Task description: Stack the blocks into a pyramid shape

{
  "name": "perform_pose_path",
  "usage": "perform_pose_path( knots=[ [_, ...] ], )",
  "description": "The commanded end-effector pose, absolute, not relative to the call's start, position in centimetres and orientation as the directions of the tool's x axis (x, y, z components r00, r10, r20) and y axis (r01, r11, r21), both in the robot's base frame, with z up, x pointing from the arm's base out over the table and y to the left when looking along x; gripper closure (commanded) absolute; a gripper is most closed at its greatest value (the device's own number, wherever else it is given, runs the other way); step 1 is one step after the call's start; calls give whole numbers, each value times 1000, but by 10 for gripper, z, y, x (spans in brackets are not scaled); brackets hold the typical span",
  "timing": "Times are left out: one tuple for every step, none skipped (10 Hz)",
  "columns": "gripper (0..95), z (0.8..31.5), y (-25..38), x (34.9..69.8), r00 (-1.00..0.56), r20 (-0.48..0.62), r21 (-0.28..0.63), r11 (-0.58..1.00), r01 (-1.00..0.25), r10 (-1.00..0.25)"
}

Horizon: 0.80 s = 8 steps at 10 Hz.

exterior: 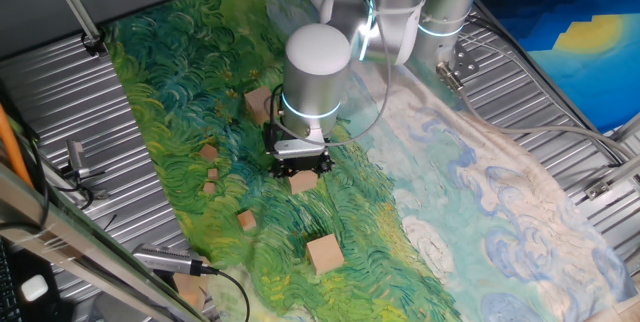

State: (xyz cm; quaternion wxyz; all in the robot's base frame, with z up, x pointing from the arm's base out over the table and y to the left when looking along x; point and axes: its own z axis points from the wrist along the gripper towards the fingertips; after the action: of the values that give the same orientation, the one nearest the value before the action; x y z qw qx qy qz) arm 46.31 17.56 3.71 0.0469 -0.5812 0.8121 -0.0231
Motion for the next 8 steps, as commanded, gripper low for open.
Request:
perform_pose_path(
  knots=[
    [950,37,175,463,-323,-49,-97,326,-940,-945],
    [950,38,175,463,-323,-49,-97,327,-940,-945],
    [950,39,175,464,-322,-46,-100,325,-940,-946],
    [950,40,174,464,-319,-43,-99,322,-942,-947],
    [950,42,174,464,-312,-31,-100,314,-944,-949],
    [950,48,171,466,-301,-18,-104,301,-948,-954],
    [950,54,169,467,-292,-16,-102,292,-951,-956],
    [950,61,164,469,-275,-14,-100,275,-956,-961]
  ],
)
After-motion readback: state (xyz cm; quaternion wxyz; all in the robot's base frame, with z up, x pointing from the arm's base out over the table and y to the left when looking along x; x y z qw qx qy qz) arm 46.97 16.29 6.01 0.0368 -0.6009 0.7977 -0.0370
